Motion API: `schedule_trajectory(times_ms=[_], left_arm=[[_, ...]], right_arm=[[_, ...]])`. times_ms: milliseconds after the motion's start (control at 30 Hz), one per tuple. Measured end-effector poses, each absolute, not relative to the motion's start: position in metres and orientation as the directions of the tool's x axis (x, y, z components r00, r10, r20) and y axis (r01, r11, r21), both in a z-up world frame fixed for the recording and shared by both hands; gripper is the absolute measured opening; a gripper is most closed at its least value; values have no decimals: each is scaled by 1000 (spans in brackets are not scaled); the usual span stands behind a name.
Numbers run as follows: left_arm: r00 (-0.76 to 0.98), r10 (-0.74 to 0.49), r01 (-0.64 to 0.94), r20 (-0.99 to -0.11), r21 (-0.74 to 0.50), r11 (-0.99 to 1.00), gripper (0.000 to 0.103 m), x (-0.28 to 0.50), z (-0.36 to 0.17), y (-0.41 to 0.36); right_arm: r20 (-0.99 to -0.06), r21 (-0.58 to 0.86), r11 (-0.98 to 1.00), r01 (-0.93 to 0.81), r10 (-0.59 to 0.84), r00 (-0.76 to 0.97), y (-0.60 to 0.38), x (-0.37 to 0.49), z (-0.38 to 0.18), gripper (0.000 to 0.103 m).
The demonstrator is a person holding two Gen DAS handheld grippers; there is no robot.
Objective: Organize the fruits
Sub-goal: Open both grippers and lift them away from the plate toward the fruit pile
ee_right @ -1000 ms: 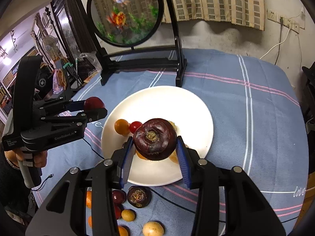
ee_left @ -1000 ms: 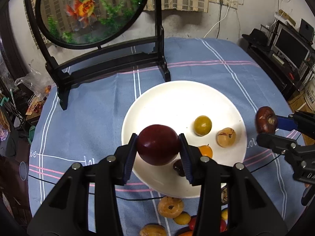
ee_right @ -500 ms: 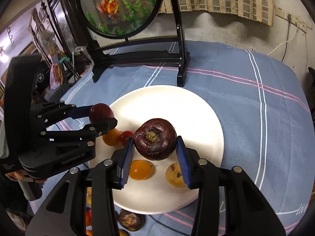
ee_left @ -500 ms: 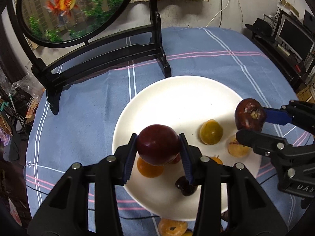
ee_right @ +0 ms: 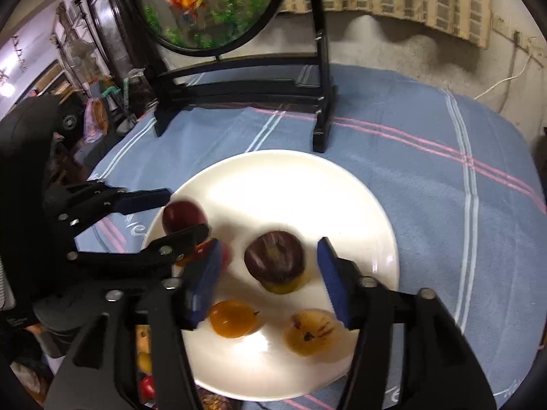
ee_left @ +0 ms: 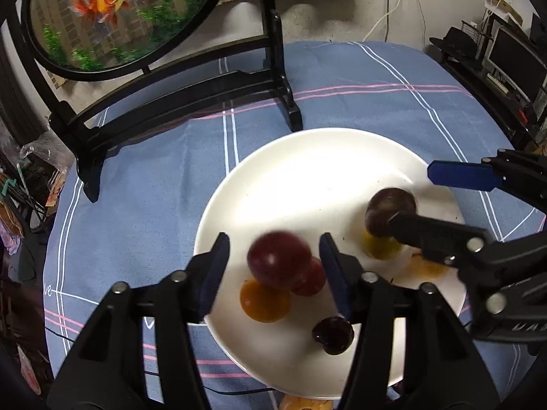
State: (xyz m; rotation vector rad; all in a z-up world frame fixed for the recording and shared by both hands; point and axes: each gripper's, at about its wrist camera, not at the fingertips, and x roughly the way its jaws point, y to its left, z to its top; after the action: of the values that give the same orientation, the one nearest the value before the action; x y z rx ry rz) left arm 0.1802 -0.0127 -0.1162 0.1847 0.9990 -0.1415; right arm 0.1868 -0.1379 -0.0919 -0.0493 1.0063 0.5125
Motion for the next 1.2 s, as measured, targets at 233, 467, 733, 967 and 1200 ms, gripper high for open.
schedule_trajectory(times_ms=[233, 467, 733, 967, 1200], left_arm=[[558, -33, 195, -829, 92, 977, 60, 174, -101, -11], [615, -44, 196, -787, 98, 976, 64, 146, -63, -6], [667, -46, 181, -743, 102, 978, 65, 93, -26, 15], [658, -52, 159, -751, 71, 985, 76, 39, -32, 37], [547, -102, 217, -831, 23, 976, 76, -25, -73, 43]], right_arm=[[-792, 222, 891, -397, 402, 460, -158, 180, -75, 62], [-741, 197, 899, -391, 398, 541, -180, 143, -27, 62], [-719, 160, 897, -412, 392, 574, -193, 70, -1, 62], [-777, 169, 871, -460, 406, 482, -187, -12, -38, 62], [-878, 148, 823, -549, 365, 311, -152, -63, -111, 62]])
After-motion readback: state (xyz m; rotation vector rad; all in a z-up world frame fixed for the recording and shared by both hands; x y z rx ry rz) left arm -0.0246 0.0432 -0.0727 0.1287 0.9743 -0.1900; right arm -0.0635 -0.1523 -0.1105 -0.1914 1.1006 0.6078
